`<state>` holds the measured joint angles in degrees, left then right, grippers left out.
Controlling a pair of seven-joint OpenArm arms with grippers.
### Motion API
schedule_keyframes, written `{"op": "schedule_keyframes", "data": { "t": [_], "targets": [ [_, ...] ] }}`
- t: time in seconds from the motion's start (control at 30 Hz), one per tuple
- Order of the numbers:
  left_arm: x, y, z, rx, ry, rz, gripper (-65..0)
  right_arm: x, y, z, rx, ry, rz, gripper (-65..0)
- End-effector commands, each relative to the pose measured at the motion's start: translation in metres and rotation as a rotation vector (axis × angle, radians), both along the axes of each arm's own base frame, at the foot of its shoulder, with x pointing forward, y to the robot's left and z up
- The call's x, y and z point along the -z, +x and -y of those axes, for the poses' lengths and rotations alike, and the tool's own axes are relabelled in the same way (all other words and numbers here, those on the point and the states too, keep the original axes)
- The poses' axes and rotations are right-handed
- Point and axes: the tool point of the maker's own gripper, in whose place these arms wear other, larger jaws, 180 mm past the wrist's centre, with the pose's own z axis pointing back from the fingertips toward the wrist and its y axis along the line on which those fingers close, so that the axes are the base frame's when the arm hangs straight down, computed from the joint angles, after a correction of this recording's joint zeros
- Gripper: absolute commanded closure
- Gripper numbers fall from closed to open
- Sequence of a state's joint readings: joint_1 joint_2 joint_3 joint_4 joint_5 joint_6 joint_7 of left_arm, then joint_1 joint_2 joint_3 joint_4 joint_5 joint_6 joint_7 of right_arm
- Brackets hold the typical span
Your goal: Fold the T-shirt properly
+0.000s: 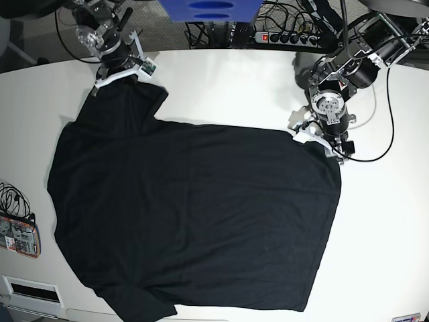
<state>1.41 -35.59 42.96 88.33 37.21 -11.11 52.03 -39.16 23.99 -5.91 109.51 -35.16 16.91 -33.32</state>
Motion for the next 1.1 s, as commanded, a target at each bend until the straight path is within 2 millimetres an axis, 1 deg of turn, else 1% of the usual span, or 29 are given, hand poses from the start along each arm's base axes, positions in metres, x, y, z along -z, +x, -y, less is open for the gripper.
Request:
{"op": "schedule_keyframes", "data": {
  "t": [0.0,0.1,0.17,0.33,0.43,0.5,0.57,0.63,0.73,0.87,0.97,1.07],
  "targets": [
    [0.027,-0.025,0.025,0.025,-0.14,-0.134,-21.7,0.004,-0.013,0.001,-0.015,-0.007,-0.048,0.0],
    [0.037,-0.029,0.012,0.008,-0.099,-0.162,0.0,0.004,-0.017,0.001,-0.016,-0.008,-0.057,0.0],
    [0.037,-0.021,0.006,-0.003,-0.078,-0.154,0.0,0.005,-0.018,0.001,-0.017,-0.007,-0.059,0.0],
    [0.034,-0.017,-0.005,-0.029,-0.067,-0.138,0.0,0.005,-0.018,0.001,-0.018,-0.009,-0.058,0.0],
    [0.026,-0.008,-0.016,-0.067,-0.063,-0.101,0.0,0.004,-0.018,0.0,-0.019,-0.006,-0.056,0.0],
    [0.026,-0.014,-0.023,-0.072,-0.04,-0.091,0.0,0.002,-0.015,0.0,-0.018,-0.003,-0.046,0.0],
    [0.018,-0.013,-0.026,-0.059,-0.013,-0.058,0.0,0.001,-0.013,0.0,-0.017,-0.004,-0.04,0.0],
    [0.007,-0.014,-0.023,-0.046,-0.01,-0.018,0.0,0.0,-0.011,0.001,-0.016,-0.005,-0.035,0.0],
    [-0.019,-0.01,-0.022,-0.051,-0.027,0.065,0.0,-0.001,-0.009,0.0,-0.016,-0.002,-0.03,0.0],
    [-0.046,0.001,-0.022,-0.068,-0.053,0.147,0.0,-0.006,0.009,0.001,-0.013,-0.004,0.012,0.0],
    [-0.055,0.005,-0.025,-0.082,-0.06,0.176,0.0,-0.009,0.012,0.0,-0.015,-0.002,0.022,0.0],
    [-0.06,0.009,-0.034,-0.108,-0.053,0.194,0.0,-0.01,0.014,-0.001,-0.016,0.001,0.028,0.0]
  ]
}}
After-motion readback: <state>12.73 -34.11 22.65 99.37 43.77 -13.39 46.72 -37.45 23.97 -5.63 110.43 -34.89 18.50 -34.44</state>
